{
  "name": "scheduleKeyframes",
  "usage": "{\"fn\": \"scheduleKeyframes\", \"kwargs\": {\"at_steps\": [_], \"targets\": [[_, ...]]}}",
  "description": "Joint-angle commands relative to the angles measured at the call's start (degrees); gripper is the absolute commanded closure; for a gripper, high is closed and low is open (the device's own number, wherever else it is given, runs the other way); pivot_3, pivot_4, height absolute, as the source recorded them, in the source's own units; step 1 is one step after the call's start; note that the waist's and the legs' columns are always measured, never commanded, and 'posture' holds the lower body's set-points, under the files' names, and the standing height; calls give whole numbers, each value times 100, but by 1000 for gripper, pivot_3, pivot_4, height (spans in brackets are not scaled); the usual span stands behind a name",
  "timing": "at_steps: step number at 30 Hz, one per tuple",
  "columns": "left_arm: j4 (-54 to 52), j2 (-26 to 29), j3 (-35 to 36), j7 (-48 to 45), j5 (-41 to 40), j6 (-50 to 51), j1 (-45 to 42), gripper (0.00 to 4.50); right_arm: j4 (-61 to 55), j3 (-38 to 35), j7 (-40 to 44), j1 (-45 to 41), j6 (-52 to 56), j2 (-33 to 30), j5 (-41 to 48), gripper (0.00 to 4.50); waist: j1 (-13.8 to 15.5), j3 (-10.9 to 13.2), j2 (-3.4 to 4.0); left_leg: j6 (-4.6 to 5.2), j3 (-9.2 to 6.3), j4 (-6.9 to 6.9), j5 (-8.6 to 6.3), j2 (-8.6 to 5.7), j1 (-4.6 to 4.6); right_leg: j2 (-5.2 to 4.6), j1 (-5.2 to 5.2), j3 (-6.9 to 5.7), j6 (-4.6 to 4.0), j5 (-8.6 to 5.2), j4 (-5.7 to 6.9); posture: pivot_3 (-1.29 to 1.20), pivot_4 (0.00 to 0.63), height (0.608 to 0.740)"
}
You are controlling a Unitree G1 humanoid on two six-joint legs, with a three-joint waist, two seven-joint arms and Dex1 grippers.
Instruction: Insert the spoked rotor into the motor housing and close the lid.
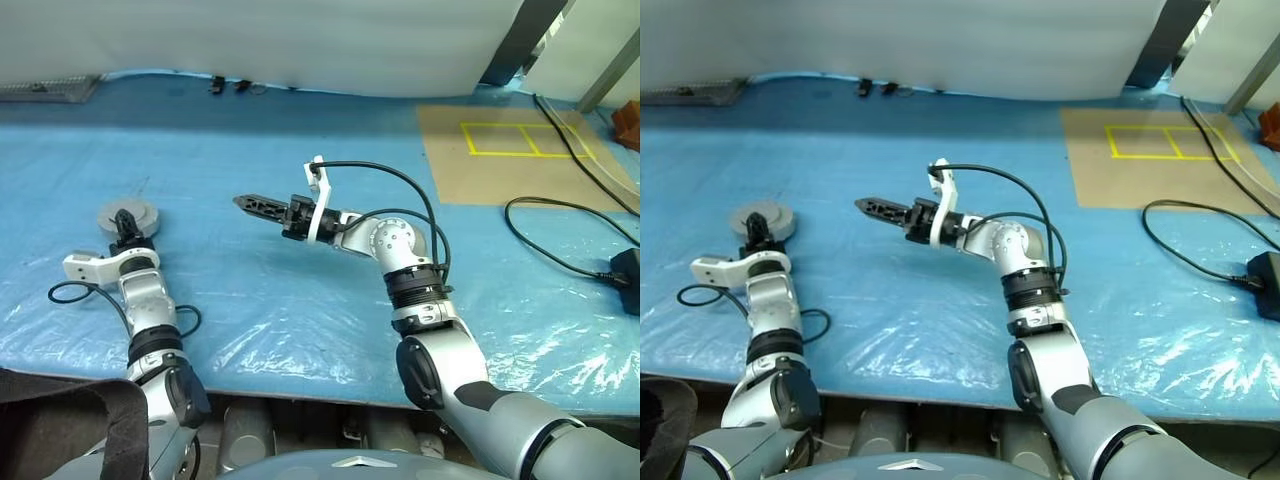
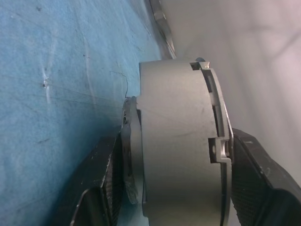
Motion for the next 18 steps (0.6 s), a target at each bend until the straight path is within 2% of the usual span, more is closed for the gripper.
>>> {"fn": "scheduleKeyframes", "kwargs": {"at_steps": [1, 4, 7, 14, 18], "targets": [[-479, -65, 118, 52, 94, -123, 171, 1770, -222, 98, 142, -35, -161, -8, -37, 593, -10, 0, 0, 0, 0, 1, 0, 0, 1, 0, 0, 1, 0, 0, 3, 0, 150, 740], [-797, -186, 154, 214, 134, -166, 374, 1066, -108, 121, 176, -122, -269, -13, -114, 538, -12, 0, 0, 0, 0, 1, 0, 1, 4, 1, 0, 1, -1, -1, 7, 0, 150, 740], [-1158, -336, 145, 409, 175, -178, 578, 99, 7, 178, 254, -182, -385, -42, -221, 538, -20, 0, 0, 0, -1, 1, 0, 0, 4, 1, 0, 3, -1, -1, 7, 0, 150, 740], [-2564, -755, -54, 955, 596, -348, 1368, 18, 270, 300, 436, -270, -738, -127, -539, 538, -30, 0, 0, 0, 1, 0, -1, 1, 7, 1, 1, 7, -22, -13, 6, 0, 150, 740], [-3396, -665, -417, 1172, 1272, -271, 1927, 18, 234, 443, 531, -201, -1249, -194, -855, 538, -23, 1, -4, 1, 1, 2, -1, 1, 5, 1, 1, 5, -23, -13, 6, 0, 150, 740]]}}
